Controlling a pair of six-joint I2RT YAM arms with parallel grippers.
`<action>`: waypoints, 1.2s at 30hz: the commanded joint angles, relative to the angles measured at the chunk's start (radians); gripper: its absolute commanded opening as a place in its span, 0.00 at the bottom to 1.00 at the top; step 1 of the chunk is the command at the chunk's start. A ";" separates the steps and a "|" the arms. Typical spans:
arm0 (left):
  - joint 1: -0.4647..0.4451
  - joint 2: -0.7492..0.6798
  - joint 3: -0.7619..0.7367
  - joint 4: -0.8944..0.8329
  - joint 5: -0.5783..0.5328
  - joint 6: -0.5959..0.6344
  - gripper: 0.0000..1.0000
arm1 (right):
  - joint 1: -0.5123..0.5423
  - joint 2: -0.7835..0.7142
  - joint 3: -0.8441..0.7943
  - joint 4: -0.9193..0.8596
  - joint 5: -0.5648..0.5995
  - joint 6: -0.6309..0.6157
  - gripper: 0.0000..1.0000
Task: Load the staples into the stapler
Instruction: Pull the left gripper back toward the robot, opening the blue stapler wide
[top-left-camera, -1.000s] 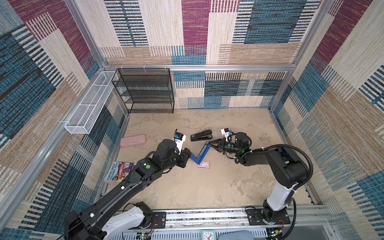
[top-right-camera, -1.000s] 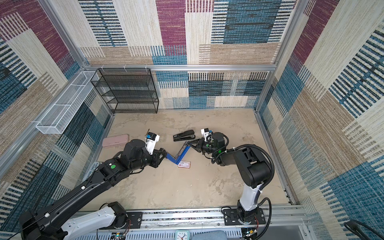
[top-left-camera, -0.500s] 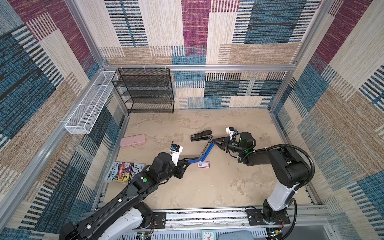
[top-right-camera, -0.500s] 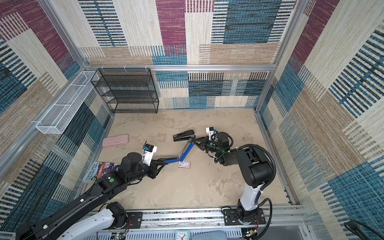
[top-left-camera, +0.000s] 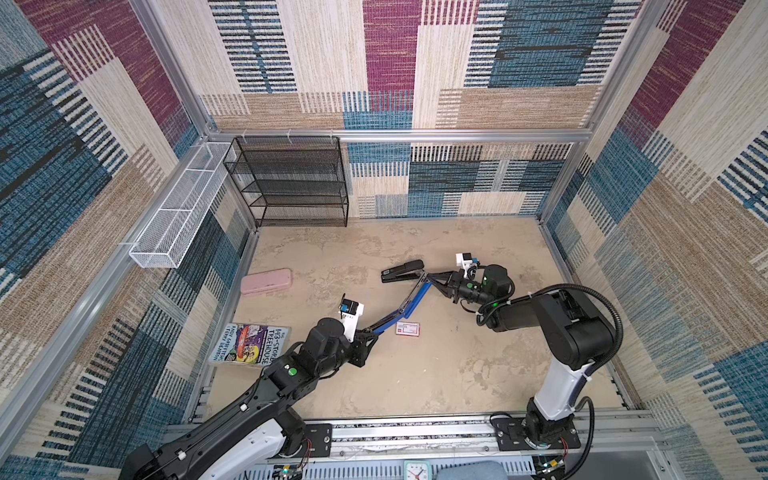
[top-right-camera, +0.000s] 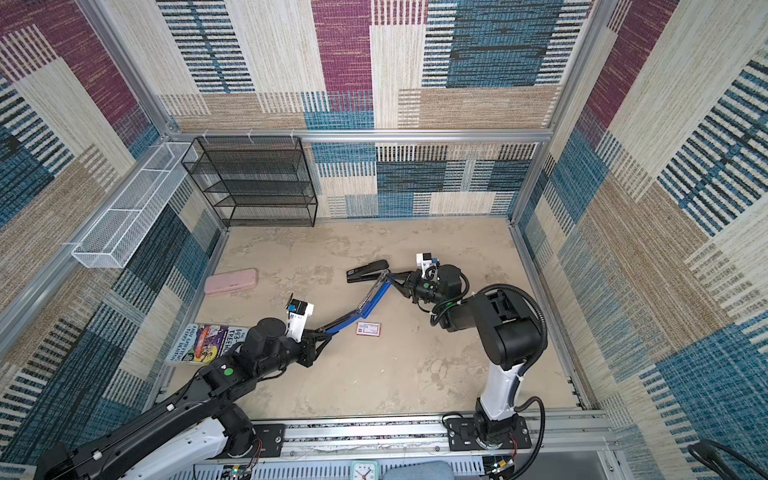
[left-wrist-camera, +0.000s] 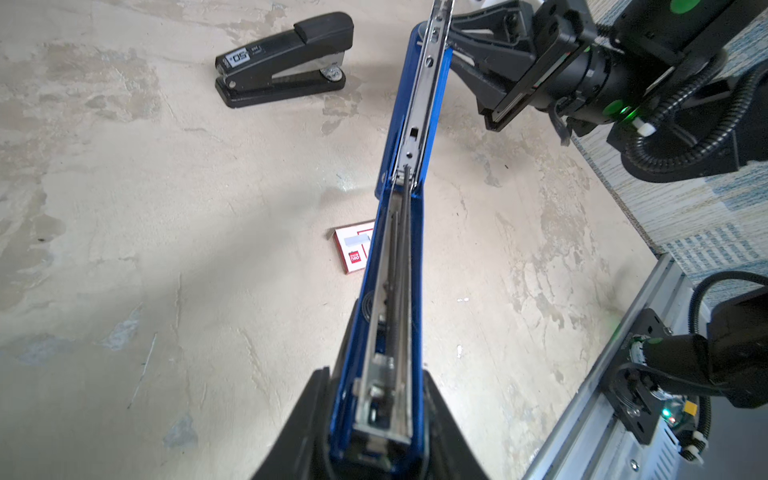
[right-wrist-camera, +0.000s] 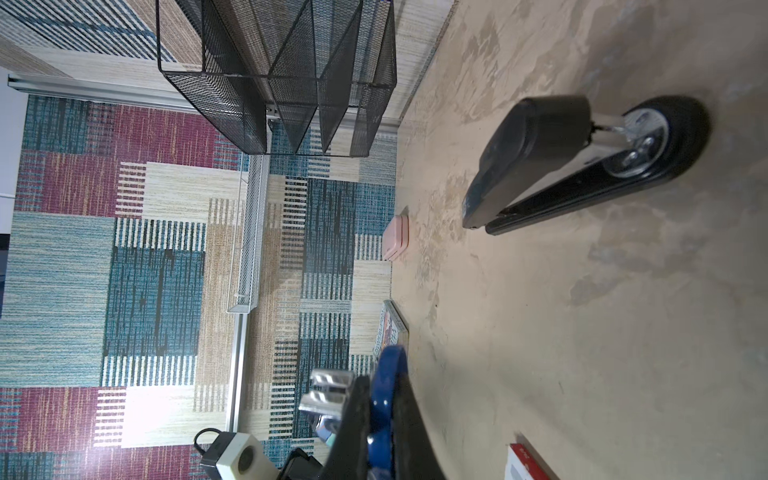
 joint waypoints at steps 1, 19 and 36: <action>0.005 0.000 -0.026 -0.134 -0.177 -0.071 0.06 | -0.009 0.014 -0.011 0.191 0.012 0.102 0.00; 0.005 0.199 -0.044 0.136 -0.348 0.029 0.08 | -0.048 0.157 -0.060 0.423 0.039 0.154 0.00; 0.015 0.503 -0.007 0.385 -0.506 0.139 0.07 | -0.100 0.305 -0.013 0.505 0.048 0.155 0.00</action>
